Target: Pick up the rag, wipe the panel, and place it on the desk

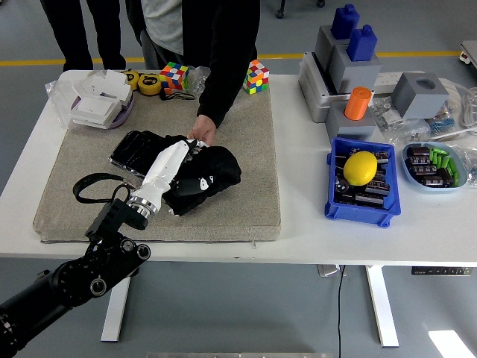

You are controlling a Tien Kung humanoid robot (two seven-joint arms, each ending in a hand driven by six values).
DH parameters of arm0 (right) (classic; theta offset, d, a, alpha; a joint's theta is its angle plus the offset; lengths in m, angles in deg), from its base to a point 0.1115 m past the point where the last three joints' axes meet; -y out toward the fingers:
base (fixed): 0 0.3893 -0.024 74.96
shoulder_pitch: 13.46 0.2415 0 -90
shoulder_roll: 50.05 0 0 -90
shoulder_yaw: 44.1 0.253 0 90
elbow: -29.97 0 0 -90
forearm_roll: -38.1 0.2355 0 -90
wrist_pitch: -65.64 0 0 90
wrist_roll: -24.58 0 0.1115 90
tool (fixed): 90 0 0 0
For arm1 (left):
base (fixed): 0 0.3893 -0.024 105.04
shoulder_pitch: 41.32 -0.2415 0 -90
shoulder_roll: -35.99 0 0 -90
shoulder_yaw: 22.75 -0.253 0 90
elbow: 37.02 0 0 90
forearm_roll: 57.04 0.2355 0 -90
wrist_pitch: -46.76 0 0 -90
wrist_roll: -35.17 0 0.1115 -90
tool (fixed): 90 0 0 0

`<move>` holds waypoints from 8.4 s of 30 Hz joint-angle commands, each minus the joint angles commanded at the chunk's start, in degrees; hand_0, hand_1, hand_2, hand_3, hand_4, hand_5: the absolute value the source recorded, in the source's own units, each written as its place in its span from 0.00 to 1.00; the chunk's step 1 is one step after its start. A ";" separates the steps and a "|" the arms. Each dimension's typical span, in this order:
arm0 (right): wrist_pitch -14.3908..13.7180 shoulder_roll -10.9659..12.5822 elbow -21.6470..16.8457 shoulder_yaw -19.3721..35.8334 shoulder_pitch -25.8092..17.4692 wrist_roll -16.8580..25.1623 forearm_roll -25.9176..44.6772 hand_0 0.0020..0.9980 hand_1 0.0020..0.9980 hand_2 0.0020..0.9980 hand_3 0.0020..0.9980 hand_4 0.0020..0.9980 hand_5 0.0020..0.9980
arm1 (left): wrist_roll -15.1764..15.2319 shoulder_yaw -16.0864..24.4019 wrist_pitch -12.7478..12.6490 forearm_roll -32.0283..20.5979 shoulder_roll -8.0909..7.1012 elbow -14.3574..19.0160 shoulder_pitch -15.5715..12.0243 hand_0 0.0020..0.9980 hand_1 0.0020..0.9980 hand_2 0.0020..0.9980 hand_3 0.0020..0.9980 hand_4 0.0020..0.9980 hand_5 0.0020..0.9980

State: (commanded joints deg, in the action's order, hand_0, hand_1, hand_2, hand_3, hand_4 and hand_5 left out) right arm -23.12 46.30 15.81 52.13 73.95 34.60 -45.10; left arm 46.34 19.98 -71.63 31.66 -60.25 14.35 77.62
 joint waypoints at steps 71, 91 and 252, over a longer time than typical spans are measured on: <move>0.20 -0.03 -0.86 -0.90 -0.01 0.15 1.03 0.54 0.56 0.49 0.52 0.90 0.36 | 2.71 -6.22 -2.91 -5.06 -0.35 -2.90 2.05 0.23 0.22 0.27 0.55 0.67 0.00; 0.14 0.18 -0.91 -1.27 -0.07 0.19 1.20 0.53 0.56 0.49 0.52 0.90 0.36 | 5.39 0.92 -4.44 -4.73 0.05 -9.72 3.08 0.23 0.22 0.27 0.55 0.67 0.00; -0.68 1.78 2.33 -1.23 1.93 -0.01 -4.18 0.54 0.56 0.49 0.52 0.89 0.37 | 18.41 46.92 5.79 -27.87 -0.16 11.62 -17.64 0.51 0.61 0.61 0.60 0.87 0.39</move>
State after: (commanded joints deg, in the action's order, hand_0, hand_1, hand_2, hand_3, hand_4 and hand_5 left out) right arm -23.80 48.08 18.13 50.89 75.87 34.59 -49.28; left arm 64.74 66.90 -65.84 3.79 -60.40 25.97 59.99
